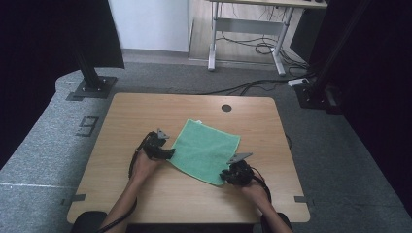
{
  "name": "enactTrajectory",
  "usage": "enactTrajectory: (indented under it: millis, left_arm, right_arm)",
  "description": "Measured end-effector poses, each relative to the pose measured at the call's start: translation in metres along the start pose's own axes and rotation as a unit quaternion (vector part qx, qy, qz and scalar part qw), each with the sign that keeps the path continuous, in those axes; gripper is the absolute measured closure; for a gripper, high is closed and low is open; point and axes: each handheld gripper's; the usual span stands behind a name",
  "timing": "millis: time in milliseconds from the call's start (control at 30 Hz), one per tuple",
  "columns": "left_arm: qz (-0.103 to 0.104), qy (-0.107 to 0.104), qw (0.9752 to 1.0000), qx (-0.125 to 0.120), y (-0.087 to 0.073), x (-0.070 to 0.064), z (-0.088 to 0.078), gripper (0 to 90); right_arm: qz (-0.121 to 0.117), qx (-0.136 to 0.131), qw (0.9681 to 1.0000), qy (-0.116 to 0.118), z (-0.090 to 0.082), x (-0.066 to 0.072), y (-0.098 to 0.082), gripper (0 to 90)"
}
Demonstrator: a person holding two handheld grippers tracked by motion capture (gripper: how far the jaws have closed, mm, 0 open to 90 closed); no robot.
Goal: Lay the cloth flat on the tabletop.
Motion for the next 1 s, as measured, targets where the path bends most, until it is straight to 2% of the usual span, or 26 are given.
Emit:
enactTrajectory:
  millis: [67, 167, 267, 300, 333, 367, 433, 500, 533, 567, 600, 667, 700, 767, 833, 933, 1000]
  left_arm:
    - [0.014, -0.002, 0.9999, 0.004, 0.0, -0.005, -0.003, 27.5]
    - [0.016, -0.004, 0.9998, 0.005, -0.003, -0.009, -0.006, 27.3]
    - [0.012, -0.02, 0.9997, 0.005, -0.011, -0.022, -0.016, 27.5]
    - [0.012, -0.02, 0.9997, 0.005, -0.011, -0.022, -0.016, 27.4]
    - [0.025, -0.028, 0.9993, 0.0, -0.012, -0.03, -0.022, 27.0]
    - [0.03, -0.027, 0.9991, -0.009, -0.011, -0.032, -0.025, 25.9]
    - [0.019, -0.032, 0.9987, -0.034, -0.006, -0.031, -0.028, 25.5]
    - [0.006, -0.038, 0.9982, -0.045, 0.0, -0.026, -0.025, 23.9]
    - [0.006, -0.037, 0.9983, -0.044, 0.002, -0.025, -0.022, 22.9]
    - [0.006, -0.037, 0.9983, -0.044, 0.002, -0.025, -0.022, 22.0]
    - [0.014, -0.032, 0.999, -0.027, 0.004, -0.024, -0.014, 21.2]
    - [0.02, -0.024, 0.9994, -0.012, 0.001, -0.026, -0.008, 20.8]
    - [0.023, -0.021, 0.9995, -0.006, -0.001, -0.027, -0.006, 20.8]
    - [0.007, -0.022, 0.9996, -0.017, -0.006, -0.026, -0.007, 20.2]
    - [0.002, -0.02, 0.9997, -0.017, -0.008, -0.026, -0.008, 20.2]
    - [0.013, -0.004, 0.9999, -0.007, -0.011, -0.025, -0.013, 20.2]
    - [0.014, -0.002, 0.9999, -0.004, -0.014, -0.024, -0.016, 20.2]
  right_arm:
    - [0.006, -0.003, 1.0, -0.006, -0.003, -0.005, -0.002, 74.4]
    - [0.004, -0.005, 0.9999, -0.016, -0.005, -0.009, -0.003, 74.0]
    - [0.011, -0.009, 0.9995, -0.028, -0.006, -0.017, -0.003, 73.5]
    - [0.013, -0.008, 0.9993, -0.033, -0.007, -0.018, -0.002, 72.8]
    - [0.013, -0.007, 0.9992, -0.038, -0.008, -0.02, -0.002, 70.6]
    - [0.016, -0.004, 0.9989, -0.043, -0.009, -0.021, -0.001, 66.9]
    - [0.02, -0.007, 0.9981, -0.058, -0.01, -0.023, 0.0, 57.3]
    - [0.038, -0.023, 0.9971, -0.062, -0.012, -0.027, 0.0, 48.0]
    - [0.049, -0.033, 0.9959, -0.068, -0.013, -0.03, 0.0, 45.3]
    - [0.049, -0.033, 0.9959, -0.068, -0.013, -0.03, 0.0, 45.3]
    - [0.061, -0.041, 0.9943, -0.077, -0.013, -0.035, 0.0, 41.3]
    - [0.067, -0.039, 0.9933, -0.085, -0.01, -0.039, 0.0, 40.3]
    - [0.066, -0.036, 0.9932, -0.089, -0.008, -0.04, 0.001, 40.0]
    - [0.063, -0.034, 0.993, -0.094, -0.004, -0.042, 0.002, 38.9]
    - [0.061, -0.034, 0.9931, -0.095, -0.002, -0.042, 0.004, 38.9]
    - [0.054, -0.034, 0.9933, -0.097, 0.002, -0.039, 0.009, 39.1]
    - [0.049, -0.033, 0.9937, -0.096, 0.005, -0.036, 0.012, 39.7]
Point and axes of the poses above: each handheld gripper's, and its own axes: z roughly forward along the jaws, y roughly out of its top, x roughly to its left, and after that the axes turned 12 degrees about z, right-handed
